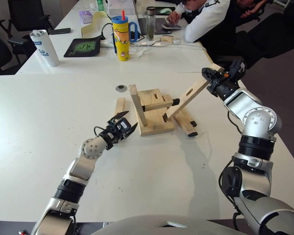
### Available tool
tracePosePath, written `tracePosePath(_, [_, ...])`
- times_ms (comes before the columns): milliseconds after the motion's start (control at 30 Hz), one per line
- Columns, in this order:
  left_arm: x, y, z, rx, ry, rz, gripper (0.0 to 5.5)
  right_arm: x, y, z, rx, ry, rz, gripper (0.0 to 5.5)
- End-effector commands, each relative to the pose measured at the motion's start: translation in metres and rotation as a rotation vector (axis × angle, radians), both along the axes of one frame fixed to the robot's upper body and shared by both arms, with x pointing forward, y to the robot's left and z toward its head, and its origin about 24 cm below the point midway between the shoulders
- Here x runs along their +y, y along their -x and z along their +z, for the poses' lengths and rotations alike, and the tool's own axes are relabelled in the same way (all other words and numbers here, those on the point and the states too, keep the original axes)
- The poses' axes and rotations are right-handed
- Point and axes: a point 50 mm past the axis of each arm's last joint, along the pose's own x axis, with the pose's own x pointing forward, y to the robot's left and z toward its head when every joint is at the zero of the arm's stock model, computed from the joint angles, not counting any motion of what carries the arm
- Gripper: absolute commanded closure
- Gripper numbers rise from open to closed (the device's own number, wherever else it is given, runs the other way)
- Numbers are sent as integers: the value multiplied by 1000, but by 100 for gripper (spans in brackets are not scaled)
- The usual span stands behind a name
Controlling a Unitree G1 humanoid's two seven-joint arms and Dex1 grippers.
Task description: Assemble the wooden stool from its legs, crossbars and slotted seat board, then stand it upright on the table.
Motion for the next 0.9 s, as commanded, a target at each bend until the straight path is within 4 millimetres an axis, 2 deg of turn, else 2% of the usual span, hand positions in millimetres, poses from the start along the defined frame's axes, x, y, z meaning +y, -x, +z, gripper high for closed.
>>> tracePosePath(33, [8,0,4,-7,23,44,248,6,3,-11,30,-5,7,447])
tracePosePath(200, [15,-1,12,-26,92,90,248,-2,6,-17,15,151,-27,447])
tracePosePath(300, [16,-1,19,-38,146,108,248,0,12,-27,-5,216,-37,447])
tracePosePath(433, [13,-2,27,-55,185,110,248,10,24,-58,-18,245,-64,447])
tracePosePath(500, [11,-2,29,-61,196,107,248,17,28,-67,-16,234,-61,447])
tracePosePath(767, [1,-5,49,-92,294,87,248,42,25,-52,-133,278,20,447])
tracePosePath(900, [-3,-4,58,-102,326,66,248,47,27,-50,-161,294,41,447])
